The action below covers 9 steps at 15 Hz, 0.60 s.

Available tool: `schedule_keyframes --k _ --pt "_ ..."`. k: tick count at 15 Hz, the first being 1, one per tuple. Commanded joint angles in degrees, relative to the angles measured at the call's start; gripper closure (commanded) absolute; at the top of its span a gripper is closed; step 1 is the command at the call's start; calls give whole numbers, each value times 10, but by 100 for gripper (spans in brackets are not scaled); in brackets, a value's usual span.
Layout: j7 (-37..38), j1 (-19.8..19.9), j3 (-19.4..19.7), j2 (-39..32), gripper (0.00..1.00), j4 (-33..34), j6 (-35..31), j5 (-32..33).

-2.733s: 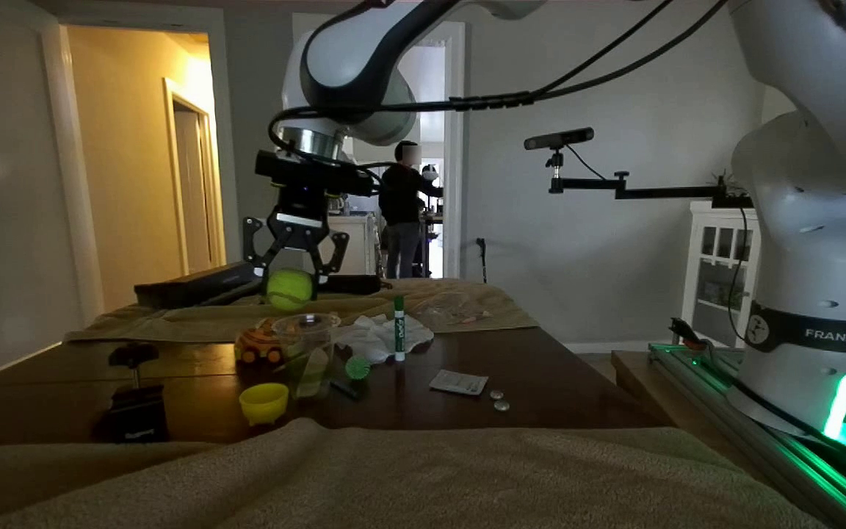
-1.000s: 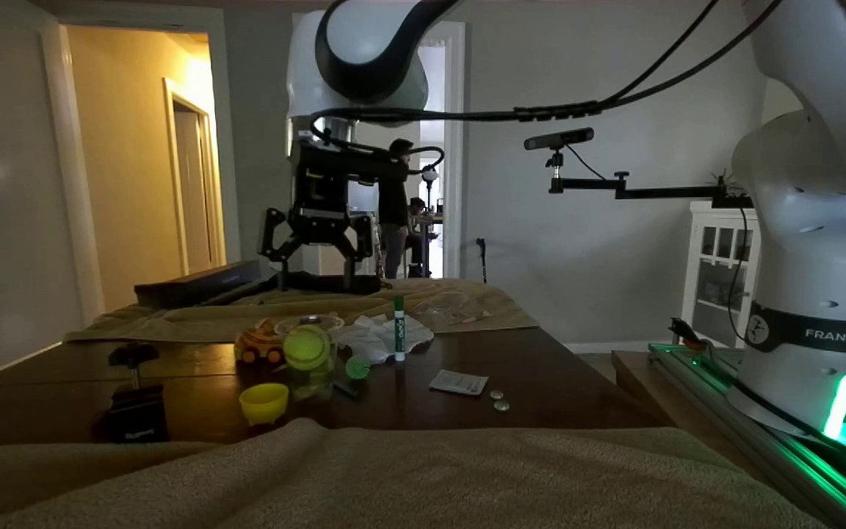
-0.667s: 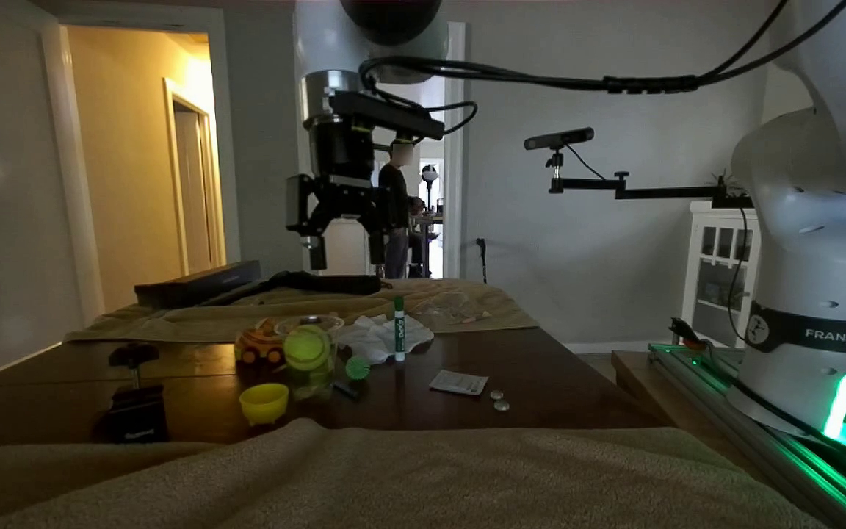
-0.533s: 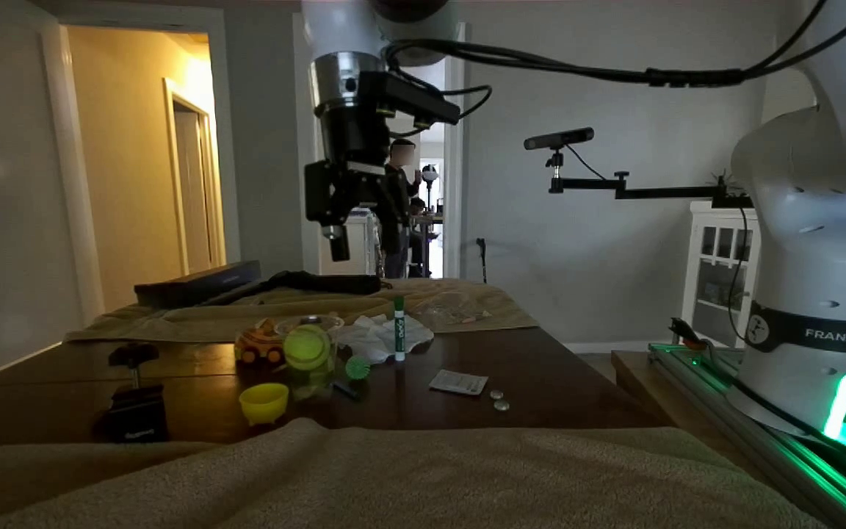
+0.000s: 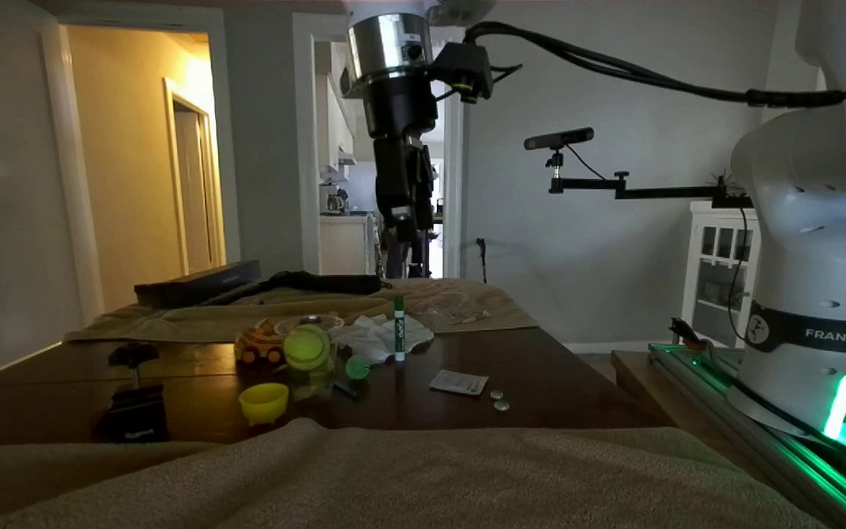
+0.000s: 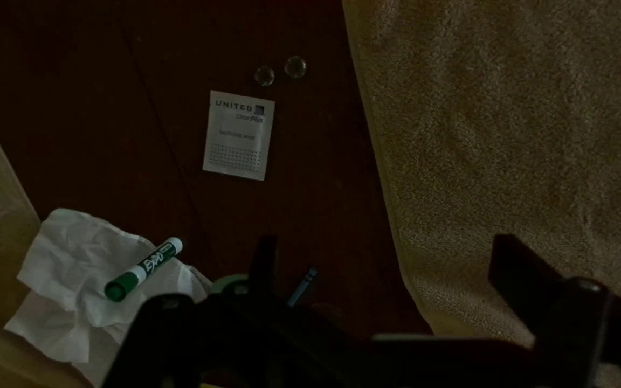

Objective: Put the green ball in the cup

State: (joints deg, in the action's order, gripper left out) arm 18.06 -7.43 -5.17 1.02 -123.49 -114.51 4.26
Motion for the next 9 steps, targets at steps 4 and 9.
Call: schedule_keyframes --k 4,9 --pt "-13 6 -6 18 0 -11 1 4" --pt "-14 6 -6 18 0 -13 1 4"
